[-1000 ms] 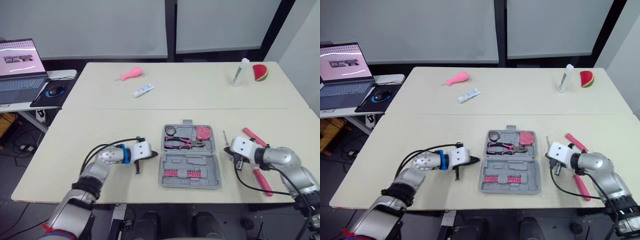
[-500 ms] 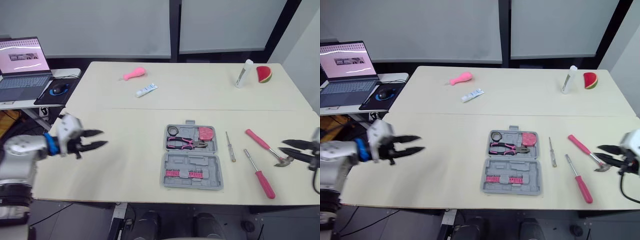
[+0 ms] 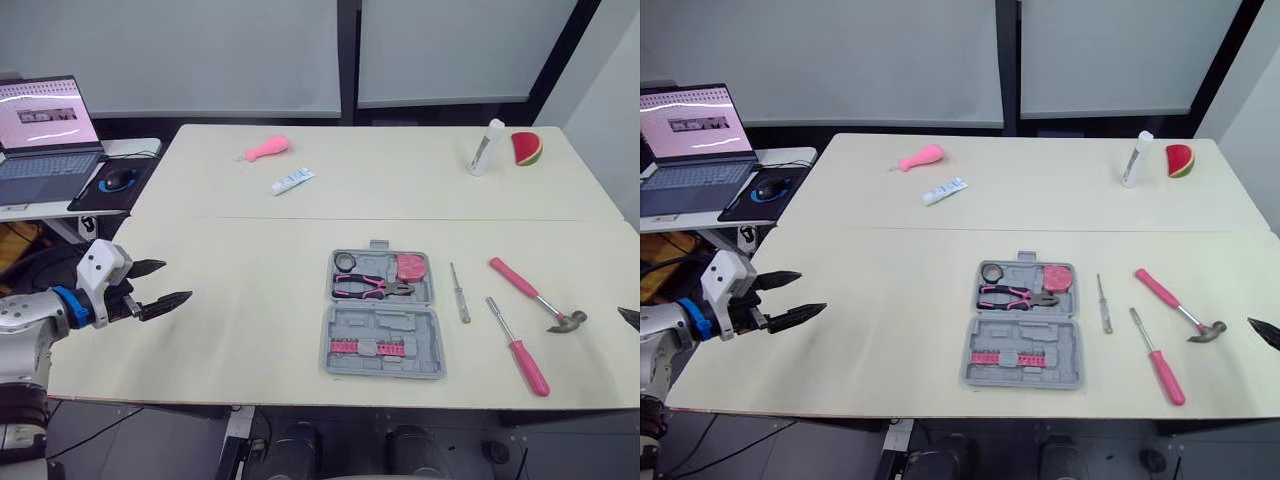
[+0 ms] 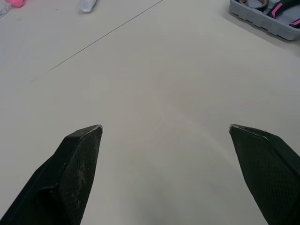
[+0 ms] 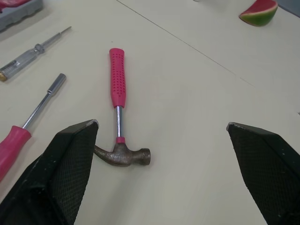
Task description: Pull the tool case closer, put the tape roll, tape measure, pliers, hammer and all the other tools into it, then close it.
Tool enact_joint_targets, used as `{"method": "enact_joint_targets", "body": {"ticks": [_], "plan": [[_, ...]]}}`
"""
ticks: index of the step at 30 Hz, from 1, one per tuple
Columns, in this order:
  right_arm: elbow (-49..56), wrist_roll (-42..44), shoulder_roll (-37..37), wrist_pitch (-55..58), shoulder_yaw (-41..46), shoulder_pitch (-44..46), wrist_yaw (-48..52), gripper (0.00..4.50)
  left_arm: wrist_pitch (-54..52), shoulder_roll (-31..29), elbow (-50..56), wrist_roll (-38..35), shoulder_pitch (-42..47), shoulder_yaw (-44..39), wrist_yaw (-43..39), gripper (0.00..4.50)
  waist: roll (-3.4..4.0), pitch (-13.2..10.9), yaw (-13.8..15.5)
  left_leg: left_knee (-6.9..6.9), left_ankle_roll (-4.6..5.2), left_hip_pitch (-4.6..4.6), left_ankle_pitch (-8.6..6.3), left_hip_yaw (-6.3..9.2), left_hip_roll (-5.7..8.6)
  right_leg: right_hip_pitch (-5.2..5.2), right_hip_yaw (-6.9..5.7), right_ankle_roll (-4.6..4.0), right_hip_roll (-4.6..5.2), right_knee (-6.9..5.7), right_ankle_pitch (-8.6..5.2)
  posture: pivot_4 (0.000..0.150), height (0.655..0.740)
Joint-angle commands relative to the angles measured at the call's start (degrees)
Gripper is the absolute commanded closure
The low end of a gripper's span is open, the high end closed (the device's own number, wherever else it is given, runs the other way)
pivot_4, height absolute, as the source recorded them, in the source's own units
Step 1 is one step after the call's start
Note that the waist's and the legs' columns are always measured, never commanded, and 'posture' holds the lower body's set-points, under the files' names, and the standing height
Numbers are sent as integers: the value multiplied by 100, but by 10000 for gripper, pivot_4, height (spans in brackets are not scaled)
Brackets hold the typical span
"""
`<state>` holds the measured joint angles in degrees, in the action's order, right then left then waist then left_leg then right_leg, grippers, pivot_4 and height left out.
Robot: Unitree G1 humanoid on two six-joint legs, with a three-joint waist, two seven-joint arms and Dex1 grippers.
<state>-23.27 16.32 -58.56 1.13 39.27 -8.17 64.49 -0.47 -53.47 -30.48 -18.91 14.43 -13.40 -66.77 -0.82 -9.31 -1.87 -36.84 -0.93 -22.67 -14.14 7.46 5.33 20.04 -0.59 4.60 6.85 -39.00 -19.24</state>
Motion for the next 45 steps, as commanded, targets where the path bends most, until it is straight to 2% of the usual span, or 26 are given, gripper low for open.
{"method": "enact_joint_targets", "body": {"ticks": [1,9,12,21,29,36,39,45], "plan": [[-233,-79,-182,-318,91,-9,-100,137,126,-14,73,-38,-19,-243,99,0,0,0,0,0,0,0,0,-1,0,0,1,0,1,0,0,1500,7400],[38,-141,-82,-222,-128,63,-444,137,-7,19,488,-73,116,-97,32,0,1,1,-4,1,0,0,0,-1,-1,3,1,0,0,-1,0,1500,7400],[593,-53,67,122,-174,5,-695,137,-308,138,1016,-172,524,153,-108,0,0,0,10,-3,0,-4,0,1,-1,3,-2,0,0,-2,0,1500,7400],[2810,199,647,1312,-356,-513,-1182,137,-1069,1043,2516,-374,1828,1335,-595,0,-2,0,26,-14,-17,-21,10,-2,2,0,-11,2,6,2,1,1500,7400],[3778,111,1064,1756,-226,-957,-1631,137,-1082,1934,2753,-342,2446,2209,-1054,0,-6,-2,11,-15,-4,-17,3,-3,-3,-4,-10,2,-2,1,1,1500,7400],[4401,-25,1369,1784,-130,-1219,-2087,137,-825,2111,2437,-222,2550,2321,-1303,0,-6,-2,1,-15,-8,-14,5,-6,-3,-5,-7,2,-3,1,1,1500,7400],[4578,82,1477,1930,-376,-1033,-2250,137,-811,2159,2465,-238,2512,2300,-1316,0,-8,-3,3,-15,-5,-14,4,-3,-3,-5,-9,2,-4,1,1,1500,7400],[4452,-181,1676,2471,-1623,-18,-2821,137,-826,2151,2643,-250,2315,2267,-1270,0,-7,-2,-9,-15,-18,-13,11,-1,-3,-4,-7,2,-4,0,1,1500,7400]]}}
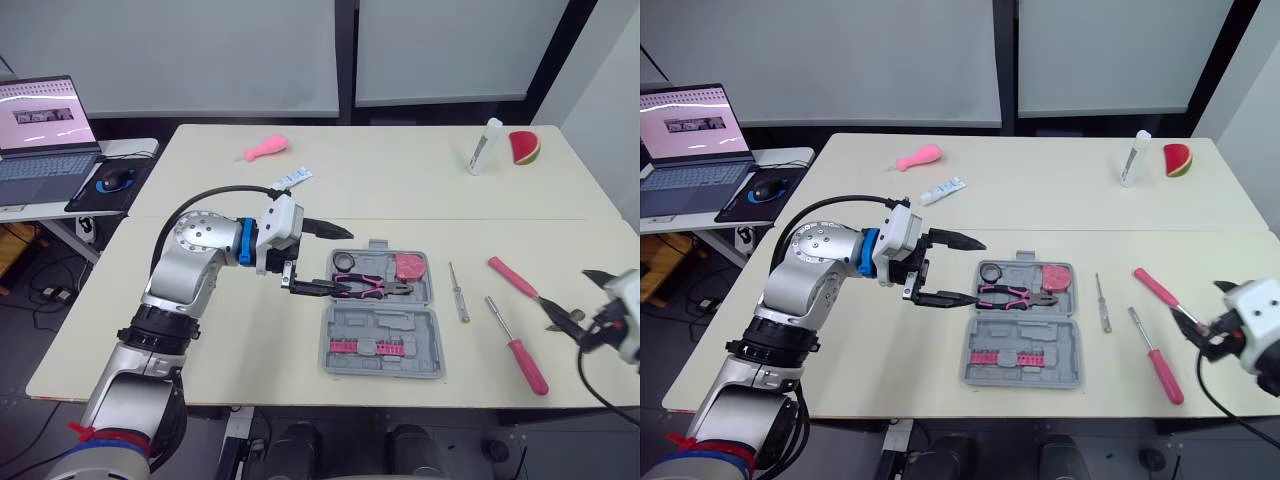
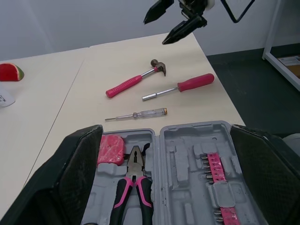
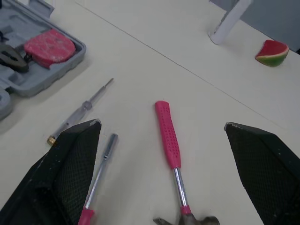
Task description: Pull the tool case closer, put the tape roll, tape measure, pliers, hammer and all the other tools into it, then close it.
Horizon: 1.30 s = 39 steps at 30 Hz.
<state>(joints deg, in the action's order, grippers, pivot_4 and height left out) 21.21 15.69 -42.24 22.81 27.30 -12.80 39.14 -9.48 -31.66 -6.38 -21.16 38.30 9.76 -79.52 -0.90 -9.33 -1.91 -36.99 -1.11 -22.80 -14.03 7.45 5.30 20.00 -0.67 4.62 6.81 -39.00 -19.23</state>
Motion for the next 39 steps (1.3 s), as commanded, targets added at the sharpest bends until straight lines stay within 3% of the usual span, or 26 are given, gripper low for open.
{"method": "enact_joint_targets", "body": {"ticks": [1,9,24,27,31,34,39], "plan": [[-113,-201,76,451,-659,673,-402,137,58,-35,265,-24,-106,-60,30,0,0,0,-13,0,-1,0,1,-1,0,0,1,0,0,0,0,1500,7400],[-1013,-608,739,1054,-2000,1933,-987,137,23,-22,578,20,-397,-61,283,0,0,0,15,0,-9,-4,5,6,2,4,-2,-1,2,2,0,1500,7400],[-1994,-971,1462,1430,-2439,2468,-1685,137,46,-155,736,56,-662,-91,369,0,2,1,6,1,-9,-6,5,5,3,15,3,-1,1,-3,0,1500,7400],[-1937,-985,1518,1488,-2436,2414,-1727,5896,75,-147,709,72,-667,-79,365,0,2,1,6,1,-9,-6,5,5,3,16,3,-1,1,-3,0,1500,7400],[-1816,-927,1638,1658,-2345,2357,-1800,19662,99,-135,689,87,-677,-61,355,0,2,1,6,1,-9,-6,5,5,3,16,3,-1,1,-4,0,1500,7400],[-1711,-883,1719,1786,-2301,2330,-1846,25161,110,-116,652,101,-659,-46,351,0,2,1,6,2,-9,-6,5,6,3,16,3,-1,1,-4,0,1500,7400],[-1553,-777,1870,2027,-2094,2305,-2005,30677,111,-92,652,114,-653,-20,351,0,2,1,6,2,-9,-6,5,7,3,16,3,-1,0,-4,0,1500,7400]]}}
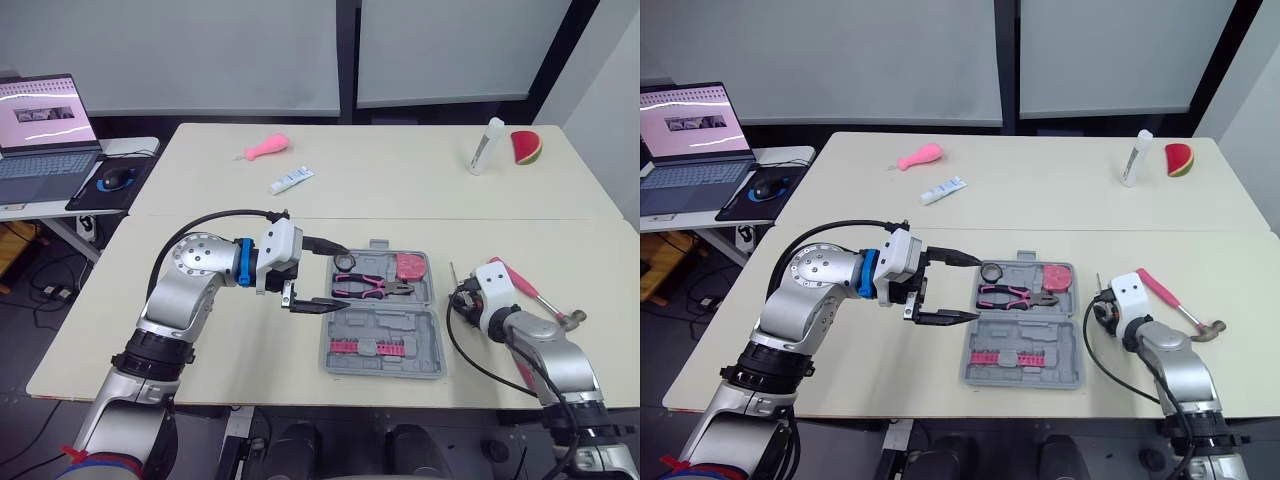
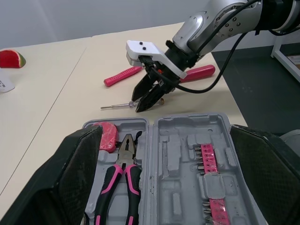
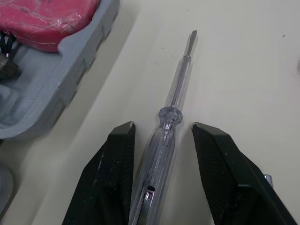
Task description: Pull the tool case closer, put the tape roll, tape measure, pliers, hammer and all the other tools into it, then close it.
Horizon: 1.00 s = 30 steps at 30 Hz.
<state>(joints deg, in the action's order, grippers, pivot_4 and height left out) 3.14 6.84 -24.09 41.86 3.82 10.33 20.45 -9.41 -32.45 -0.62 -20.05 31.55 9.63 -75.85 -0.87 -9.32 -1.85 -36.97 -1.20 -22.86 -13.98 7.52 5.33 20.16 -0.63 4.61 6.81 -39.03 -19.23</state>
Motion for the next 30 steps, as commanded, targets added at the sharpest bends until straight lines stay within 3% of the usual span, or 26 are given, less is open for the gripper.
{"method": "enact_joint_targets", "body": {"ticks": [1,10,15,21,30], "plan": [[296,134,91,161,326,-12,-197,32274,96,-6,88,1,22,-3,-11,0,0,0,1,0,0,0,0,0,0,0,0,0,0,0,0,1500,7400],[1345,485,241,877,633,-427,-342,44092,65,4,211,-13,-61,56,-35,0,2,1,0,1,1,-1,0,1,1,2,1,0,0,-1,0,1500,7400],[2325,629,246,1389,624,-1052,-401,44579,93,-56,315,-3,-213,76,-102,0,2,1,3,3,2,-1,-1,3,0,3,2,0,-1,-1,0,1500,7400],[2362,491,122,1142,561,-1052,-481,44579,54,-35,381,-2,-228,115,-79,0,2,1,-2,2,19,2,-11,3,1,4,5,0,-3,-4,0,1500,7400],[1712,479,-36,802,382,-426,-278,28145,-56,-9,470,-23,-132,146,-55,0,2,1,0,1,12,1,-7,3,2,2,2,0,-2,-2,0,1500,7400]]}}
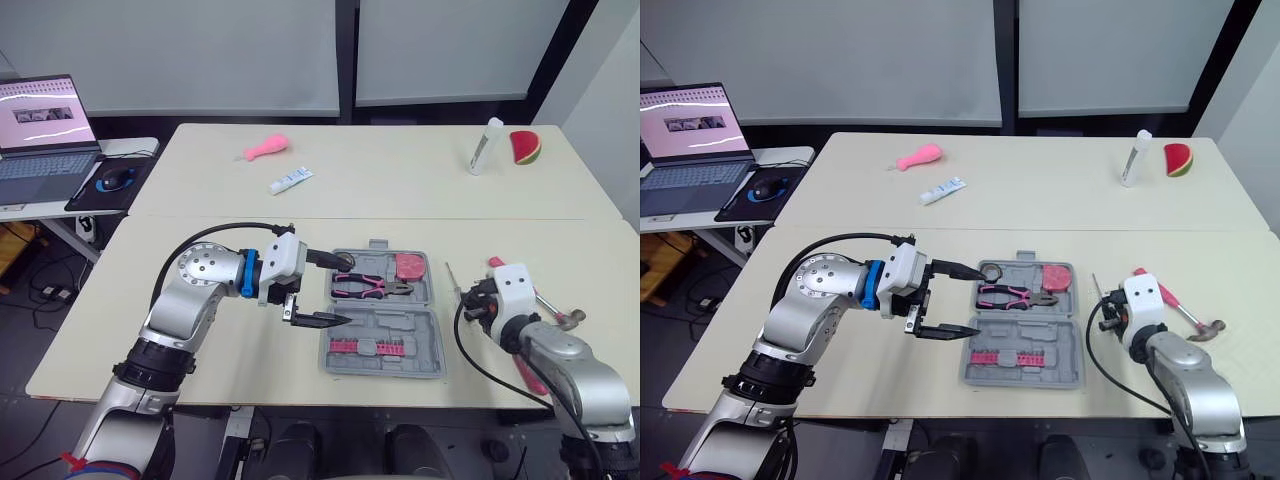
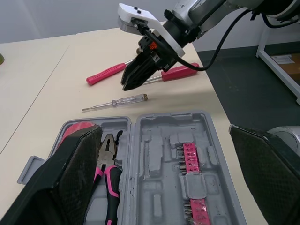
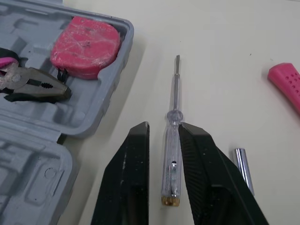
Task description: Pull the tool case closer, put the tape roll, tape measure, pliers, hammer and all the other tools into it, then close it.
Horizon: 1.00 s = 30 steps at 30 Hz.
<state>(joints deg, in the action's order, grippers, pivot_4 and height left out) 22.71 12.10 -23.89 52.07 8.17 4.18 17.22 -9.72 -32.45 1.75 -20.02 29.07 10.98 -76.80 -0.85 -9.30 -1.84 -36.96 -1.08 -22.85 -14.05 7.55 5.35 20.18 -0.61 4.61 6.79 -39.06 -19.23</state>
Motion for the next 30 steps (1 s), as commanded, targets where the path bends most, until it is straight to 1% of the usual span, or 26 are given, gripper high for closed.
{"method": "enact_joint_targets", "body": {"ticks": [1,6,11,17,18,21,25,29,30], "plan": [[-390,-73,-67,-283,-90,250,57,26421,-41,-3,260,-29,117,19,48,0,0,0,-3,0,-2,0,1,0,-1,0,0,0,-1,0,0,1500,7400],[-1089,-166,-89,-482,-299,504,128,16842,-104,21,299,-30,154,32,74,0,0,0,-4,1,-9,-1,5,-2,0,1,1,0,0,1,0,1500,7400],[-1541,-316,-94,-678,-395,652,108,16842,-67,7,221,-13,147,24,64,0,0,0,-5,1,-10,-1,6,-2,-1,1,2,0,0,0,0,1500,7400],[-1693,-355,-28,-615,-386,731,65,16842,-28,-7,183,-1,119,13,61,0,0,0,-4,1,-10,-1,6,-2,-1,1,1,0,0,0,0,1500,7400],[-1703,-339,-10,-584,-381,739,66,21130,-18,-9,173,3,114,12,59,0,0,0,-5,1,-10,-1,6,-2,-1,1,1,0,0,0,0,1500,7400],[-1739,-363,26,-592,-390,763,49,25803,22,0,132,16,105,18,53,0,0,0,-6,1,-10,-1,6,-2,-2,1,1,0,-1,0,0,1500,7400],[-1784,-425,55,-624,-414,771,5,33845,61,10,107,22,90,30,42,0,0,0,-5,1,-10,-1,6,-1,-2,1,1,0,-1,0,0,1500,7400],[-1896,-484,72,-714,-452,792,-35,40344,124,35,67,40,86,54,36,0,0,0,-7,1,-10,0,6,-2,-2,1,1,-1,-1,0,0,1500,7400],[-1905,-487,73,-727,-459,794,-38,41254,134,37,63,41,86,55,33,0,0,0,-8,1,-10,0,6,-2,-2,1,1,-1,-1,0,0,1500,7400]]}}
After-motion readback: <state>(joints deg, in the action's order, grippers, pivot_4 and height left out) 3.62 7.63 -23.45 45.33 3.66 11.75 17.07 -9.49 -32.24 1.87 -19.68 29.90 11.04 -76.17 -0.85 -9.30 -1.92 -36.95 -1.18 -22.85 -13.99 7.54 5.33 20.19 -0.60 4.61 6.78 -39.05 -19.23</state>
